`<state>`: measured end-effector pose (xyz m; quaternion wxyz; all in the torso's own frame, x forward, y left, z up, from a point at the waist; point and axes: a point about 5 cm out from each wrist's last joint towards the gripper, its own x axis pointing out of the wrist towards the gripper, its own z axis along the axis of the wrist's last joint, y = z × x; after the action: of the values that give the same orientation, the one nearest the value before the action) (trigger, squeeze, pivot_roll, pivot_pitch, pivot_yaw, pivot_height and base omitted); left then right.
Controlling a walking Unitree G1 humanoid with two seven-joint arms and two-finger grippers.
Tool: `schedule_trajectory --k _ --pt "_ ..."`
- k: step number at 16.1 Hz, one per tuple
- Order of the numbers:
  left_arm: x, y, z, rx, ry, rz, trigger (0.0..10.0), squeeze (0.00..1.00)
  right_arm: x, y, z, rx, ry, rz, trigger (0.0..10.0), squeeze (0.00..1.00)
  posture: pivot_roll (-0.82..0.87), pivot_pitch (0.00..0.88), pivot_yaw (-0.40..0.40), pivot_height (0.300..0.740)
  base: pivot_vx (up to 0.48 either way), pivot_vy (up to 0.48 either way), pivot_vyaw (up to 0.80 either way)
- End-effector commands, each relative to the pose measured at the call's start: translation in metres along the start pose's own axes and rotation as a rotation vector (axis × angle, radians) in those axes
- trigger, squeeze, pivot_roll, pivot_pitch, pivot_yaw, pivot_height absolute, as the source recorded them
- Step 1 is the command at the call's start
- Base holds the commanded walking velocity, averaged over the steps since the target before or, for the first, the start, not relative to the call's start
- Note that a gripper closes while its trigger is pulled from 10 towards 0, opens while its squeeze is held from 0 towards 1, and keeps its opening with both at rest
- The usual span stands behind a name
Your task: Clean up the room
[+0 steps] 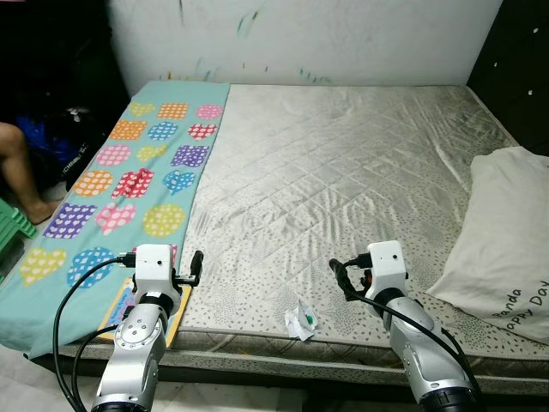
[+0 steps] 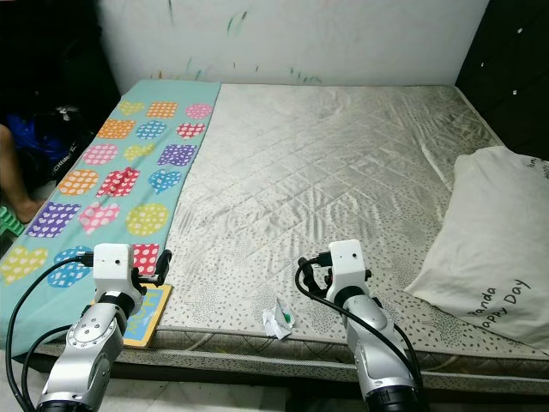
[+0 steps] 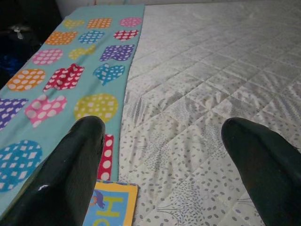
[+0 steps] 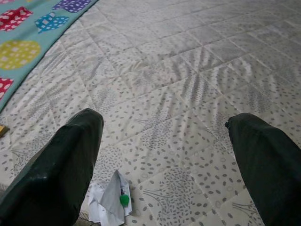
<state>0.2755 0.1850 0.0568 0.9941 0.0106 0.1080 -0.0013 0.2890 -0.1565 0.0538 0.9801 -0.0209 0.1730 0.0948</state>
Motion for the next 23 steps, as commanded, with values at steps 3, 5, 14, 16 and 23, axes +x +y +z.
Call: schedule_trajectory --k 3,5,14,16,23 --pt "-0.0002 0.0020 0.0009 -0.006 -0.004 0.017 10.0 0.00 0.0018 0.0013 0.0023 -0.007 -0.009 0.016 10.0 0.00 -0.10 0.000 0.004 0.686 0.000 0.000 0.00" --pt "-0.0003 0.0017 0.0005 -0.007 -0.003 0.017 10.0 0.00 0.0018 0.0013 0.0025 -0.009 -0.009 0.019 10.0 0.00 -0.10 0.000 0.002 0.661 0.000 0.000 0.00" --pt "-0.0019 0.0016 -0.0008 -0.037 0.001 0.031 10.0 0.00 0.0023 0.0020 0.0041 -0.009 -0.015 0.042 10.0 0.00 -0.10 0.000 -0.005 0.601 0.000 0.000 0.00" --pt "-0.0024 0.0024 -0.0008 -0.055 0.000 0.034 10.0 0.00 0.0033 0.0024 0.0054 -0.011 -0.019 0.047 10.0 0.00 -0.10 0.000 -0.005 0.601 0.000 0.000 0.00" --pt "-0.0032 0.0022 -0.0005 -0.074 -0.003 0.037 10.0 0.00 0.0041 0.0054 0.0082 -0.038 -0.035 0.077 10.0 0.00 -0.10 0.000 -0.011 0.601 0.000 0.000 0.22"
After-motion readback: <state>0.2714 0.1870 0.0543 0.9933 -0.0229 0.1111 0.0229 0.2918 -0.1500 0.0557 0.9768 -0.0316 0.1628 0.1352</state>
